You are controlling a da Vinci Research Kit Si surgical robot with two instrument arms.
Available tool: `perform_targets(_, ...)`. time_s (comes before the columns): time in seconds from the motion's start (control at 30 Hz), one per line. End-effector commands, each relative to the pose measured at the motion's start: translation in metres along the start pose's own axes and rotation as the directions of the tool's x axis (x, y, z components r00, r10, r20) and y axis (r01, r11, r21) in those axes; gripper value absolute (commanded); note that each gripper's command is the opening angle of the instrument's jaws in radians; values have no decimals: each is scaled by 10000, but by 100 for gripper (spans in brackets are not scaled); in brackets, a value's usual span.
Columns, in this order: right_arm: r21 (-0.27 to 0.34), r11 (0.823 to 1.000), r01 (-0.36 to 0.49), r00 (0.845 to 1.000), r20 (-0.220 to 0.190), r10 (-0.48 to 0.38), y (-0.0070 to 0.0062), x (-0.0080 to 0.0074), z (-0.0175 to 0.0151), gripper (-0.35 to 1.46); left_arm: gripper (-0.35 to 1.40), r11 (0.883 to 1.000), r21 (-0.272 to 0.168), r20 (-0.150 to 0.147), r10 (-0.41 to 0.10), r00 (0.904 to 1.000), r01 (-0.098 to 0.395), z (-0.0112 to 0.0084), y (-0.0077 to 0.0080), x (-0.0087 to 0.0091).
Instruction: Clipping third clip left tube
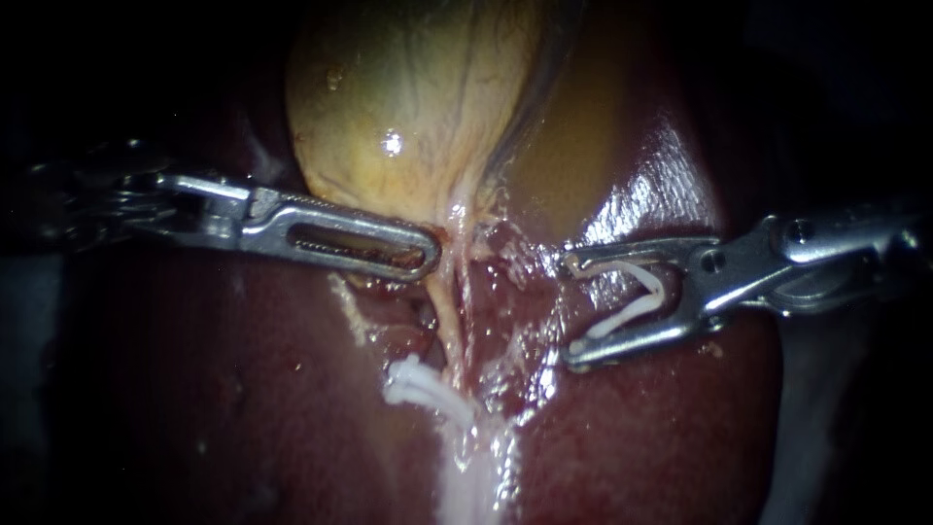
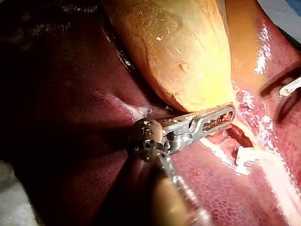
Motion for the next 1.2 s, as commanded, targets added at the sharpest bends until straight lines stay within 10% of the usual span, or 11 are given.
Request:
perform_targets(0.03, 1, 10000, 0, 10000, 3, 0, 0, 0, 0, 50, -35, 10000, -1, 1, 3, 10000, -3, 0, 0, 0)
perform_targets(0.73, -15, 9999, -123, 9999, -62, 123, 1, 0, 1, 50, -35, 9997, -61, -173, -256, 9995, 255, -74, 30, 11)
perform_targets(1.2, -18, 9995, -301, 9995, -72, 301, 1, 0, 2, 50, -35, 9995, -95, -272, -315, 9991, 312, -82, 49, 6)
